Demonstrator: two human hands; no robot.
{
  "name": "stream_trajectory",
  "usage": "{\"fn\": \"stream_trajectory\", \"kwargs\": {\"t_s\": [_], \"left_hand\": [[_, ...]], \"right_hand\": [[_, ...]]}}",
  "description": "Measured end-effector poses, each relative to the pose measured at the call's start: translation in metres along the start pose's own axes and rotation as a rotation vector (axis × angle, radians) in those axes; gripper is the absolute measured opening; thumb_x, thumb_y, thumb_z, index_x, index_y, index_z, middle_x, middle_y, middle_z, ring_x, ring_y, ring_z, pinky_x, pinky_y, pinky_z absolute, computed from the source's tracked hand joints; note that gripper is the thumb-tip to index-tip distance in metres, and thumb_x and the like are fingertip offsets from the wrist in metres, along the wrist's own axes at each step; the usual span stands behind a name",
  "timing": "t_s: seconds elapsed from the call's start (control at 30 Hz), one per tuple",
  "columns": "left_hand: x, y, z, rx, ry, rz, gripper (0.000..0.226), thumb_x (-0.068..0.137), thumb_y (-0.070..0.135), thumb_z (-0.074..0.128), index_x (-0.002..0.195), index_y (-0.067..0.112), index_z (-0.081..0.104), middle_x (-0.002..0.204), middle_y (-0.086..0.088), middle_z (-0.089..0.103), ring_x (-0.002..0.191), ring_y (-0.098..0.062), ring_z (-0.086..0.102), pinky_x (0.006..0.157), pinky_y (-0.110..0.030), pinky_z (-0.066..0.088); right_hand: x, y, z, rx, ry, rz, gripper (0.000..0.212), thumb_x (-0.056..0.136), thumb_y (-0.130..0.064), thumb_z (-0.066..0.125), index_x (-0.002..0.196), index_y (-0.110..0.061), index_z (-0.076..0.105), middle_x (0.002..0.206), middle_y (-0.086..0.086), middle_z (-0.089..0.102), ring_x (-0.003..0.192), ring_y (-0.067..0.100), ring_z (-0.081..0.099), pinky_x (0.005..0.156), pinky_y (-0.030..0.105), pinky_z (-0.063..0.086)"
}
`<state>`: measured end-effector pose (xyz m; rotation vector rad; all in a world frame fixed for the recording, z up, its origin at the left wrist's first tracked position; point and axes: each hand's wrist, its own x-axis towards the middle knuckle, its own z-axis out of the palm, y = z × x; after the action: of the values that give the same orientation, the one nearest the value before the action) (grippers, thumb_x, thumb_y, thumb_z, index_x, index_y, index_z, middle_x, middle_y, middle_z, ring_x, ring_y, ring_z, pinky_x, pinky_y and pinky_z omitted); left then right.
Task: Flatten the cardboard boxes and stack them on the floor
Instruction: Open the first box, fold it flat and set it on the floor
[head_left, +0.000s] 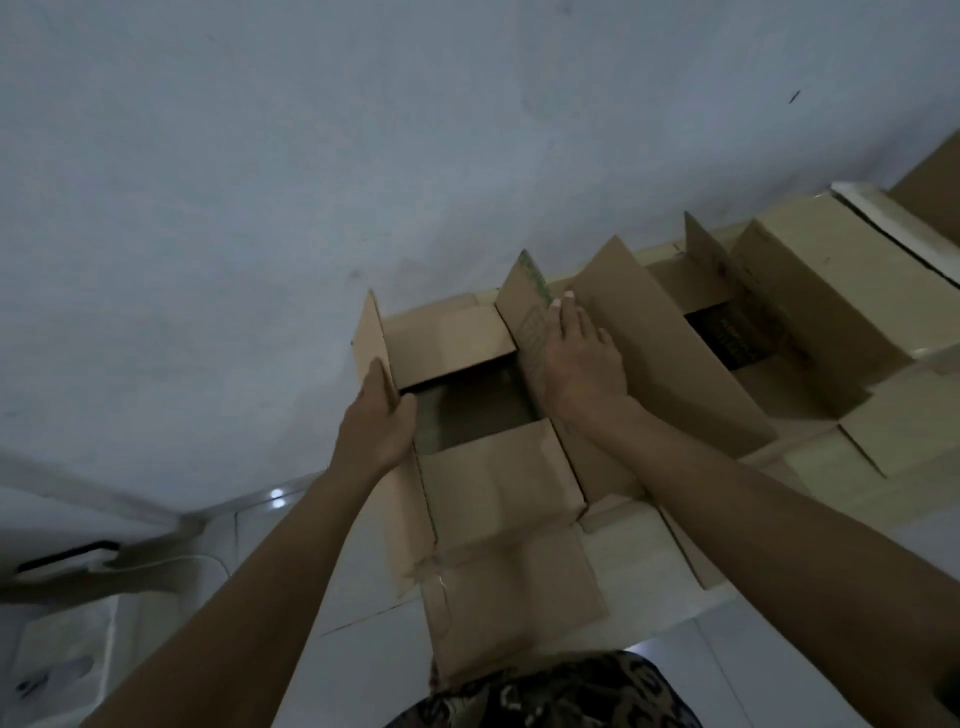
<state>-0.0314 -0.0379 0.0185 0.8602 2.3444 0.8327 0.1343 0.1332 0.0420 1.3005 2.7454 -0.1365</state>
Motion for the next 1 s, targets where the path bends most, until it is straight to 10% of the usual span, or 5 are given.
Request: {"fn": "stream_trajectory", "kwargs": {"t_s": [0.23,0.37,0.6,0.77,1.0], "left_hand": [[-0.019,-0.026,-0.048,-0.022,0.17,0.114,0.059,0.103,0.023,0.048,0.155,0.03,0.022,0.126,0.002,0.056,0.103,-0.021,0.063,0.079,-0.022,0.049],[-0.02,-0.052,-0.061,0.228,0.264,0.156,0.044,0.096,0.016,0.057,0.138,0.018,0.045,0.103,-0.003,0.064,0.082,-0.02,0.065,0.057,-0.02,0.046],[-0.016,-0.074,-0.031,0.339,0.18,-0.162,0.085,0.092,0.036,0.06,0.153,0.007,0.008,0.157,-0.016,0.016,0.128,-0.039,0.047,0.093,-0.051,0.05],[-0.01,-0.07,0.005,0.46,0.082,-0.401,0.114,0.083,0.081,0.037,0.155,0.006,-0.01,0.161,-0.018,-0.018,0.148,-0.036,-0.017,0.116,-0.058,-0.001],[0.021,-0.071,0.041,0.002,0.056,-0.474,0.067,0.095,0.056,0.046,0.139,0.006,0.044,0.134,-0.018,0.054,0.121,-0.036,0.052,0.1,-0.042,0.043]], "right_hand": [[0.023,0.012,0.025,-0.027,-0.131,0.161,0.107,0.093,-0.069,0.038,0.156,0.001,-0.013,0.164,0.021,-0.019,0.152,0.035,-0.014,0.122,0.051,-0.002],[0.026,0.008,0.046,0.149,-0.286,0.138,0.098,0.096,-0.064,0.041,0.158,0.001,0.0,0.165,0.021,-0.005,0.153,0.034,-0.002,0.121,0.044,0.011],[0.026,0.009,0.077,0.516,-0.22,0.173,0.034,0.1,-0.032,0.051,0.123,-0.007,0.048,0.137,0.017,0.045,0.118,0.033,0.05,0.085,0.032,0.04],[0.025,0.013,0.085,0.683,-0.203,0.18,0.058,0.105,-0.025,0.046,0.155,-0.003,0.027,0.161,0.013,0.027,0.145,0.026,0.029,0.107,0.023,0.025],[0.025,0.017,0.106,0.876,-0.235,0.202,0.064,0.106,-0.027,0.043,0.161,-0.013,0.013,0.166,0.006,0.018,0.151,0.022,0.019,0.121,0.028,0.016]]}}
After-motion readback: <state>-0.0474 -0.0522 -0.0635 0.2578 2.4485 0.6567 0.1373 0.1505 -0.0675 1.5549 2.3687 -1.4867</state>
